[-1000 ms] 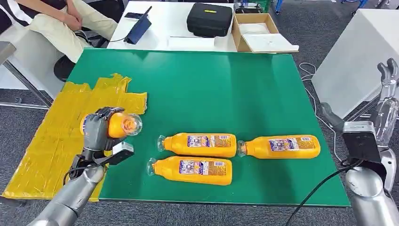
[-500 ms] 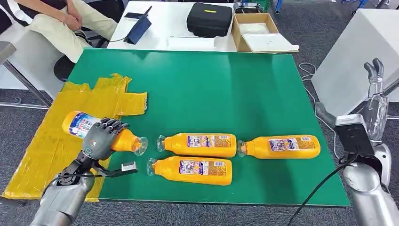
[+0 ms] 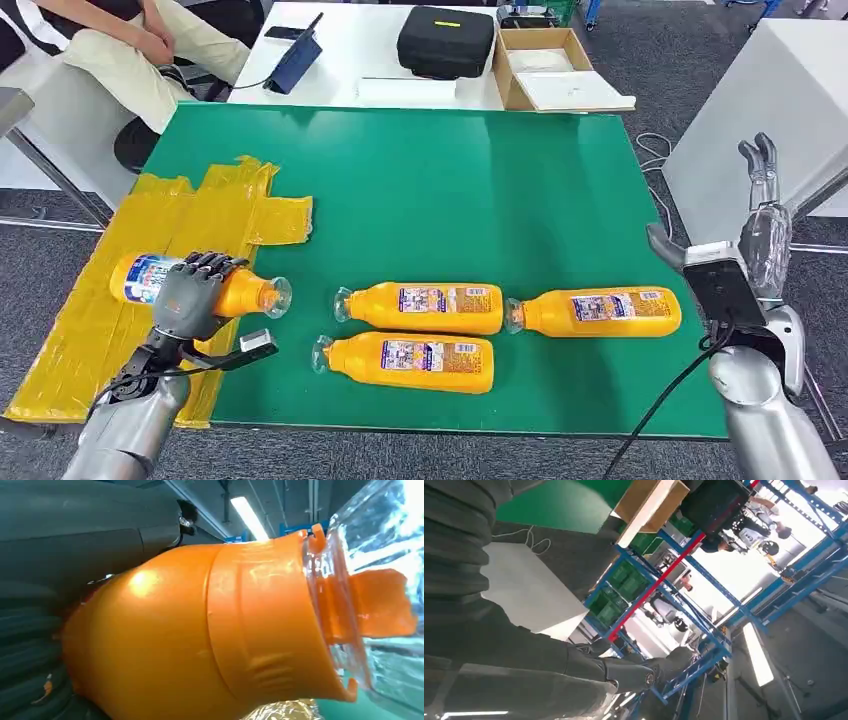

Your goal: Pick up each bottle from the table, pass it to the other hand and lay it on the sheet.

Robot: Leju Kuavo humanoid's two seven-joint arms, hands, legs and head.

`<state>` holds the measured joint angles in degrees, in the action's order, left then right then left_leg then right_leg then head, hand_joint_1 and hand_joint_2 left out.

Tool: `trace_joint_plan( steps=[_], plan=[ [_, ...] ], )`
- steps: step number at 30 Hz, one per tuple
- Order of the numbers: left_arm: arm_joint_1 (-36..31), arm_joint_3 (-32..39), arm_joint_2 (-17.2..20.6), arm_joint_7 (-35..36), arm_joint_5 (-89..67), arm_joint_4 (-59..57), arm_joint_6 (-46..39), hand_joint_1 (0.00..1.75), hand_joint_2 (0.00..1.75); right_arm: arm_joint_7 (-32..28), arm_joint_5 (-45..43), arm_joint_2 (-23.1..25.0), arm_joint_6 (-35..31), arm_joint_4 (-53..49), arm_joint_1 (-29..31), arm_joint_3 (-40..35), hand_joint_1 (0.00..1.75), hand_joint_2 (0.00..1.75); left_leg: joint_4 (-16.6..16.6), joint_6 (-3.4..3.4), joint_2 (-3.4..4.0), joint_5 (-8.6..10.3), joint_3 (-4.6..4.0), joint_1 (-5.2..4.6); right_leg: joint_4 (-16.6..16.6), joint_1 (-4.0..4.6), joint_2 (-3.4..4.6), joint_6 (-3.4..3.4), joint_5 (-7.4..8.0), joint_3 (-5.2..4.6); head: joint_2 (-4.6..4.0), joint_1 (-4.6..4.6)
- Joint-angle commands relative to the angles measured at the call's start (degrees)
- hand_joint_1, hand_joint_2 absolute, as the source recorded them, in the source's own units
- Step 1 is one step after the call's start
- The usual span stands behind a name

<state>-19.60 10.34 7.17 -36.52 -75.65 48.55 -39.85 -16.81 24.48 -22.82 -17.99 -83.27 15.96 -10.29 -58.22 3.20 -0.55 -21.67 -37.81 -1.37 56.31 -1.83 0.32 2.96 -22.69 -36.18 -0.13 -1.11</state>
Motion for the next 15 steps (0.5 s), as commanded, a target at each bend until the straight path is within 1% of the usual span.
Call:
trace_joint_plan(
  steps=[1,2,4,5,6,7,9,12,15],
  plan=[
    [-2.61,2.83,-1.29,-0.1,0.11,-5.29,-0.15,1.75,1.75,0.13,-0.13,1.83,0.27,3.15,0.98,-0.85,0.0,1.75,0.05,-0.21,0.01,-0.05,0.23,0.08,-0.1,0.08,-0.04,-0.17,-0.03,0.25,0.0,0.0],
    [-2.61,2.83,-1.29,-0.1,0.11,-5.29,-0.15,1.75,1.75,0.13,-0.13,1.83,0.27,3.15,0.98,-0.85,0.0,1.75,0.04,-0.17,0.02,-0.04,0.15,0.06,-0.07,0.07,-0.02,-0.13,-0.02,0.17,0.0,0.0],
    [-2.61,2.83,-1.29,-0.1,0.11,-5.29,-0.15,1.75,1.75,0.13,-0.13,1.83,0.27,3.15,0.98,-0.85,0.0,1.75,0.09,-0.42,0.05,-0.15,0.52,0.17,-0.19,0.18,-0.04,-0.34,-0.1,0.57,0.0,0.0],
    [-2.61,2.83,-1.29,-0.1,0.11,-5.29,-0.15,1.75,1.75,0.13,-0.13,1.83,0.27,3.15,0.98,-0.85,0.0,1.75,0.04,-0.18,0.01,-0.05,0.18,0.07,-0.08,0.07,-0.03,-0.15,-0.03,0.21,0.0,-0.02],
    [-2.61,2.83,-1.29,-0.1,0.11,-5.29,-0.15,1.75,1.75,0.13,-0.13,1.83,0.27,3.15,0.98,-0.85,0.0,1.75,0.06,-0.32,0.02,-0.11,0.36,0.13,-0.14,0.14,-0.05,-0.25,-0.07,0.4,0.0,0.0],
    [-2.61,2.83,-1.29,-0.1,0.11,-5.29,-0.15,1.75,1.75,0.13,-0.13,1.83,0.27,3.15,0.98,-0.85,0.0,1.75,0.03,-0.21,0.01,-0.07,0.22,0.09,-0.09,0.1,-0.04,-0.17,-0.04,0.25,0.0,-0.02],
    [-2.61,2.83,-1.29,-0.1,0.11,-5.29,-0.15,1.75,1.75,0.13,-0.13,1.83,0.27,3.15,0.98,-0.85,0.0,1.75,0.05,-0.27,0.02,-0.09,0.3,0.11,-0.12,0.12,-0.04,-0.21,-0.06,0.34,0.0,0.0],
    [-2.61,2.83,-1.29,-0.1,0.11,-5.29,-0.15,1.75,1.75,0.13,-0.13,1.83,0.27,3.15,0.98,-0.85,0.0,1.75,0.04,-0.15,0.0,-0.03,0.14,0.05,-0.07,0.06,-0.03,-0.12,-0.02,0.15,0.0,0.0],
    [-2.61,2.83,-1.29,-0.1,0.11,-5.29,-0.15,1.75,1.75,0.13,-0.13,1.83,0.27,3.15,0.98,-0.85,0.0,1.75,0.06,-0.31,0.02,-0.11,0.37,0.13,-0.14,0.13,-0.05,-0.25,-0.07,0.41,0.0,0.0]
  ],
)
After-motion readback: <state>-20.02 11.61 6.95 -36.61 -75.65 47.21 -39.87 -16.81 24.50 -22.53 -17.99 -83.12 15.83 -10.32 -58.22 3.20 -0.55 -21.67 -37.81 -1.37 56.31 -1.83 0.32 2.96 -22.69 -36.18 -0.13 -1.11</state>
